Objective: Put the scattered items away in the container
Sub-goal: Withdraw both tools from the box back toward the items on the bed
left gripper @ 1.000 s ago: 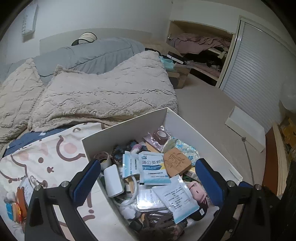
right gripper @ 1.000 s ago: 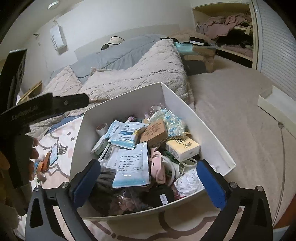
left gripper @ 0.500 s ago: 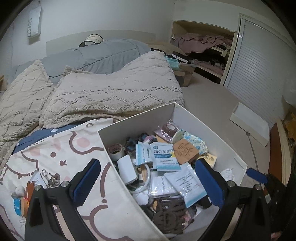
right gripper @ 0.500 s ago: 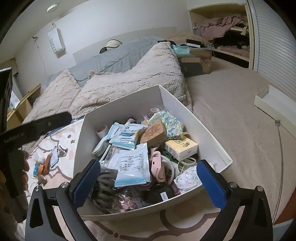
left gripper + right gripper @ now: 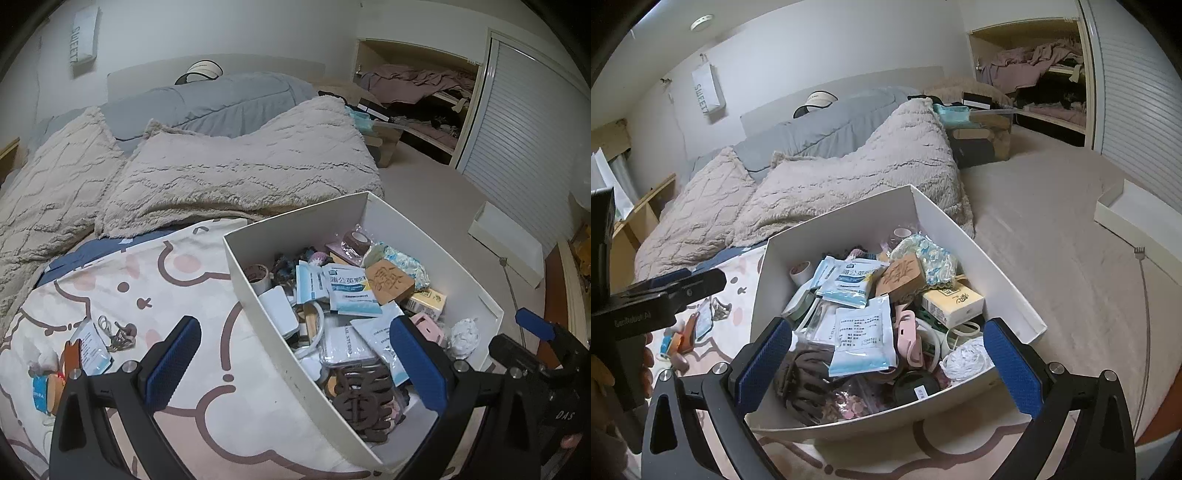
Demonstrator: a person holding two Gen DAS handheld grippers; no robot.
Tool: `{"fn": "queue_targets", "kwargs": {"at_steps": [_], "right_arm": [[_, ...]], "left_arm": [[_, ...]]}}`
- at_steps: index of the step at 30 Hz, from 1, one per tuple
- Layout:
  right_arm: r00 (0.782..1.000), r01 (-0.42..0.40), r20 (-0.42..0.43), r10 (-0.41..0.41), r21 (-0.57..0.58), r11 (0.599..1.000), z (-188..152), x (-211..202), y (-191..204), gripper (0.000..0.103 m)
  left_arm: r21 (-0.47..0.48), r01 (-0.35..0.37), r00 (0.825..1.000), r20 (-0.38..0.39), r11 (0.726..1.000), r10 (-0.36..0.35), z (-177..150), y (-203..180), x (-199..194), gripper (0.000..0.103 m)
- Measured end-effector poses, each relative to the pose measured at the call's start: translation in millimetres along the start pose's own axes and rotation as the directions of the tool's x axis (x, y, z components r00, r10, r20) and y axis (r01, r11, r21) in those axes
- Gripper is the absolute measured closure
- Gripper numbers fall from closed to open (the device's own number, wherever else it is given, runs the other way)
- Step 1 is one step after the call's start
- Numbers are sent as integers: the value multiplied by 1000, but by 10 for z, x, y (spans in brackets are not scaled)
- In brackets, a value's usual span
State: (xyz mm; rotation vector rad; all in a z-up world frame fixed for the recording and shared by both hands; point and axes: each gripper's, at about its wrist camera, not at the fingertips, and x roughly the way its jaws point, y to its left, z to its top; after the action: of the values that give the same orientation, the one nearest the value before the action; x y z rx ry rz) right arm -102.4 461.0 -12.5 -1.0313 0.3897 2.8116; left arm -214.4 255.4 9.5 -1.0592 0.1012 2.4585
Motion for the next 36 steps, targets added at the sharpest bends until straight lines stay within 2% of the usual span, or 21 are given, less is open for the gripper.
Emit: {"fn": "queue_targets", "kwargs": {"at_steps": [15,36], "right_arm": [[1000,-25,10,25,-26,999,0,15,220,0],[995,-104,-27,101,-161,981,-59,290,1117,0]], "left_arm": [[-23,-29,1000,10,999,30,-105,266,-151,0],[-152,-149,989,-6,977,150,-458,1167,-445,0]]}}
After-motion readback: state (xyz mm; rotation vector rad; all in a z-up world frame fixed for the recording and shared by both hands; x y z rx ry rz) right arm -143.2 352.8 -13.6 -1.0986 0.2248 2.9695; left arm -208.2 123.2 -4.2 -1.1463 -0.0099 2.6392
